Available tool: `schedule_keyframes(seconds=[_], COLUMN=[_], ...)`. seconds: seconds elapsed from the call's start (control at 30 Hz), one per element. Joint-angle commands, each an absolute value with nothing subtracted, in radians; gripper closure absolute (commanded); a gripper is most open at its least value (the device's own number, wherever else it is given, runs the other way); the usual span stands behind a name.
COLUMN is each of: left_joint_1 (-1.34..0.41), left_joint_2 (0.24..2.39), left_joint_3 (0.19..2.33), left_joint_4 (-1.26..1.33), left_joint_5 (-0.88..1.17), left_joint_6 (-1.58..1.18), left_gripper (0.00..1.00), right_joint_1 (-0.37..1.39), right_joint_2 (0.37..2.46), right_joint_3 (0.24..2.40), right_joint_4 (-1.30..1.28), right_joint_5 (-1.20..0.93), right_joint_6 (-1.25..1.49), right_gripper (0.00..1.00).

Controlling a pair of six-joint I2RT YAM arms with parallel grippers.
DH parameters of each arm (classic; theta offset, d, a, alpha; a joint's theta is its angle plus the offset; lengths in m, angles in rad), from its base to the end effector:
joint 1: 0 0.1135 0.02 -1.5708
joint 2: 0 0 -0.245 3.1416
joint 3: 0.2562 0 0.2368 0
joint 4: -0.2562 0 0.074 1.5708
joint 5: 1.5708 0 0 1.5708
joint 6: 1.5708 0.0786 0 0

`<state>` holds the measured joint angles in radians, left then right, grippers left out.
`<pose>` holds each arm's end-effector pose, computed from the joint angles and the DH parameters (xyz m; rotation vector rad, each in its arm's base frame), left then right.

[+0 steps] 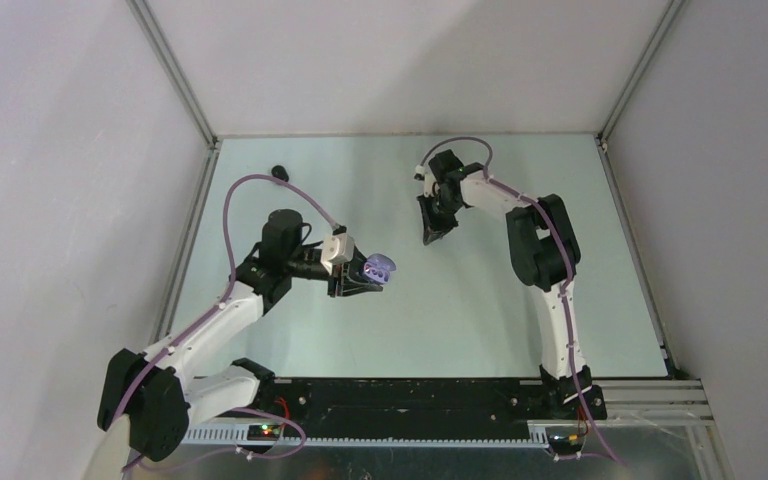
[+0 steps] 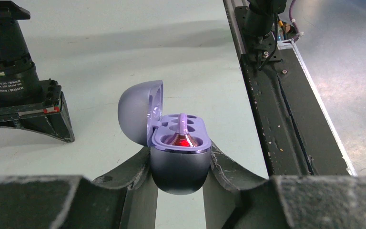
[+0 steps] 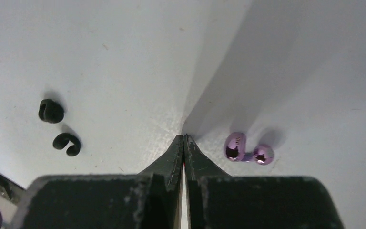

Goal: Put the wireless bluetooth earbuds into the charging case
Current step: Adjust the earbud at the center of the board.

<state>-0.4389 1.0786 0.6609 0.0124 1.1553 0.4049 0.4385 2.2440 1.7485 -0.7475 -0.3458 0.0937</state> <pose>0.1823 -0.1650 0.2497 1.3841 1.2717 -1.1449 0.3965 0.2154 0.1089 -0.5711 2.7992 0.6053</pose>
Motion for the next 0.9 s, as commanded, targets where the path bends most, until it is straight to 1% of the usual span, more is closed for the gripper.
schedule_keyframes(seconds=[0.0, 0.5, 0.87], left_joint_1=[-0.445, -0.445, -0.445], left_joint_2=[1.064, 1.055, 1.057], left_joint_3=[0.669, 0.663, 0.664], left_joint_4=[0.028, 0.025, 0.026], left_joint_5=[1.166, 1.168, 1.168], left_joint_6=[0.436, 0.437, 0.437], left_gripper=[1.00, 1.00, 1.00], right_joint_1=[0.433, 0.404, 0.342], right_joint_2=[2.245, 2.170, 2.148], right_joint_3=[1.770, 1.708, 1.681], right_joint_4=[-0.714, -0.724, -0.738], right_joint_5=[-0.173, -0.123, -0.167], right_joint_6=[0.074, 0.063, 0.052], right_gripper=[0.95, 0.95, 0.95])
